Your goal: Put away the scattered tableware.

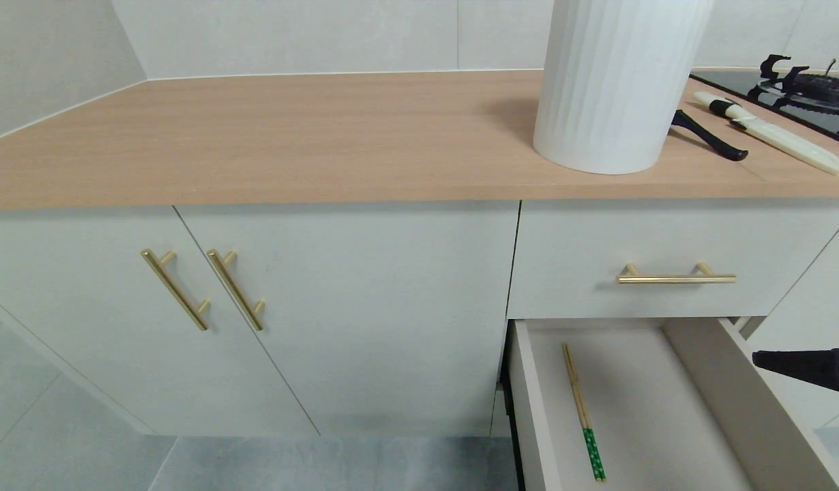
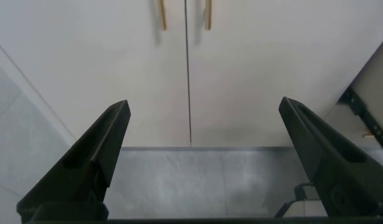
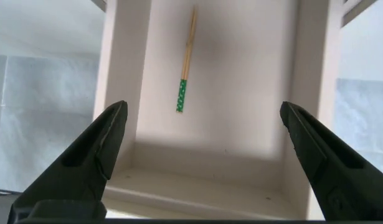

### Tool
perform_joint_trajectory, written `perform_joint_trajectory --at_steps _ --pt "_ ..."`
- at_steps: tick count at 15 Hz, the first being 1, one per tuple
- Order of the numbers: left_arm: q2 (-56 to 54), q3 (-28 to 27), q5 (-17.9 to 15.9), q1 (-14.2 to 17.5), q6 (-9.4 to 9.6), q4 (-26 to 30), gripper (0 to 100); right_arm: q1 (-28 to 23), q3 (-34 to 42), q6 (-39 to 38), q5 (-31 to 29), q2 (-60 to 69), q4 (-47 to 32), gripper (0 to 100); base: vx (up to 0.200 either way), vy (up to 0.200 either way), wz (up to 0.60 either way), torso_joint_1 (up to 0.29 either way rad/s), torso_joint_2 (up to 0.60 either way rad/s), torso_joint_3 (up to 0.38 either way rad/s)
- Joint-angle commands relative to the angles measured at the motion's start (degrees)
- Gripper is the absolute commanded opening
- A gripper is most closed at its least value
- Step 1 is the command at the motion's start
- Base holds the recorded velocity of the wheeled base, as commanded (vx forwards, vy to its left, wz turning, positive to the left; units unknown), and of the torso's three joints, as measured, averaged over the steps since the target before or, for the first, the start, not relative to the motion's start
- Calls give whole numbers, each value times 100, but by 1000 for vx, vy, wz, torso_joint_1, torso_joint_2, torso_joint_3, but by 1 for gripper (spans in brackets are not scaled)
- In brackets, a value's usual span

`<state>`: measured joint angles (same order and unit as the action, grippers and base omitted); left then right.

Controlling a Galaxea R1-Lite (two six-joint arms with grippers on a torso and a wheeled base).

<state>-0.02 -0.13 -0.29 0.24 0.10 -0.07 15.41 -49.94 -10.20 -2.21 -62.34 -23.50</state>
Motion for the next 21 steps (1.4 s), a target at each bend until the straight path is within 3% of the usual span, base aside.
perform_joint_trajectory --at_steps 1,8,15,19,21 --pt "2 5 3 2 -1 7 100 -3 73 18 10 20 39 100 0 0 0 139 -56 -232" --pt "2 5 3 2 -1 7 100 6 240 212 19 20 144 100 0 0 0 131 -514 -257" --pt "2 5 3 2 -1 7 100 6 310 221 19 20 329 100 0 0 0 285 -480 -263" --pt "2 5 3 2 -1 7 100 -29 521 598 19 -111 1137 100 0 0 0 94 -184 -94" --pt "2 5 3 2 -1 7 100 -530 433 976 203 -885 2104 100 0 0 0 0 0 0"
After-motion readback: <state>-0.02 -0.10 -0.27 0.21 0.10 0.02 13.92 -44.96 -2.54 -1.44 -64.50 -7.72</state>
